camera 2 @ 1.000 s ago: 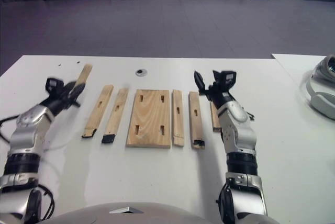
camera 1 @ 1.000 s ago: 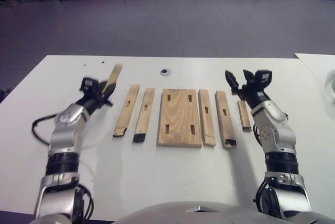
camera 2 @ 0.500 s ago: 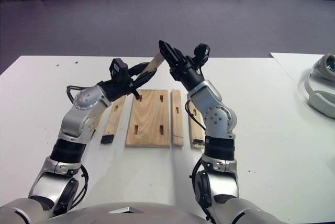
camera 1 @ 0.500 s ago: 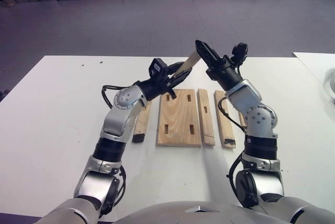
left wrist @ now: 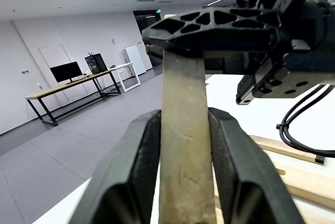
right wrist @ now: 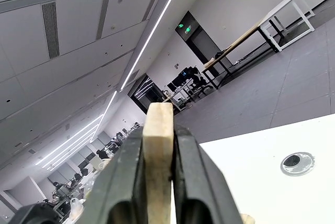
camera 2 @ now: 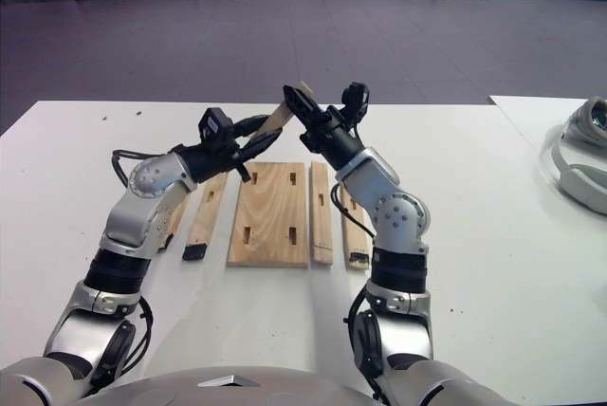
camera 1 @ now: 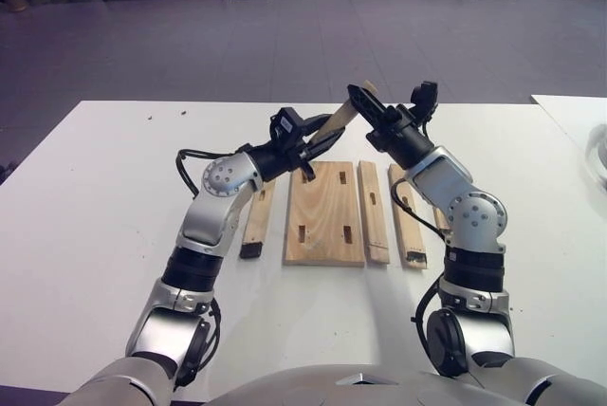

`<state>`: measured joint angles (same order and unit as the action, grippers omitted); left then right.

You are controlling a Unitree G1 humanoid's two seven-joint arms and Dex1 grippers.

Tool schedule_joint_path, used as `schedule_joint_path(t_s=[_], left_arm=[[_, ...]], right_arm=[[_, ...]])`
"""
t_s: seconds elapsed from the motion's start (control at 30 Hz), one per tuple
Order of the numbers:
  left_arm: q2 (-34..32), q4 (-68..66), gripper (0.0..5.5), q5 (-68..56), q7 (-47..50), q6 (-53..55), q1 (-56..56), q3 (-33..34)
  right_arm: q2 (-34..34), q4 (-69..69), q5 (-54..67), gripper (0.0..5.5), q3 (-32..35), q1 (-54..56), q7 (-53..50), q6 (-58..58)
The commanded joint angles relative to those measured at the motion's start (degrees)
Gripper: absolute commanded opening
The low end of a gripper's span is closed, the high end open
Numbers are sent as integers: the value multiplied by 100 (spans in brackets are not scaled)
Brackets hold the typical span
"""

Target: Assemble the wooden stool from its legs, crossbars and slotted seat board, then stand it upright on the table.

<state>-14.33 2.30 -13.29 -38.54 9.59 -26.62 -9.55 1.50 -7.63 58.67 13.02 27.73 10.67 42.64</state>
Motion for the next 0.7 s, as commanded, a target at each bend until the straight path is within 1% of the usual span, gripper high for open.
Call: schedule_joint_path(t_s=[0.03,0.07,0.1,0.13,0.17,0.23,0.43,0.53,0.7], left_arm=[[-97,-1,129,161,-75,-3,0,-123],[-136,-35,129,219,28,29,62,-64],[-173,-33,166,185,182,126,177,113],[-194,-39,187,161,329,194,274,281],[-194,-22,194,85,470,285,384,478],[-145,-2,228,3,841,354,611,872],[-26,-14,231,-323,1493,479,924,1661],[-68,-96,231,-327,1562,478,964,1748],[-119,-115,231,-273,1567,471,1004,1737]], right_arm=[[119,-127,-340,44,60,-352,-33,-302],[153,-171,-533,44,183,-624,-79,-545],[180,-218,-732,44,294,-982,-113,-781],[184,-246,-882,41,377,-1274,-130,-955],[162,-253,-1000,41,416,-1514,-126,-1093],[41,-142,-1153,41,455,-1824,-113,-1340],[-172,385,-1494,41,530,-1935,-150,-1891],[-169,592,-1665,41,537,-1943,-162,-2081],[-81,648,-2063,41,297,-2101,-133,-2058]])
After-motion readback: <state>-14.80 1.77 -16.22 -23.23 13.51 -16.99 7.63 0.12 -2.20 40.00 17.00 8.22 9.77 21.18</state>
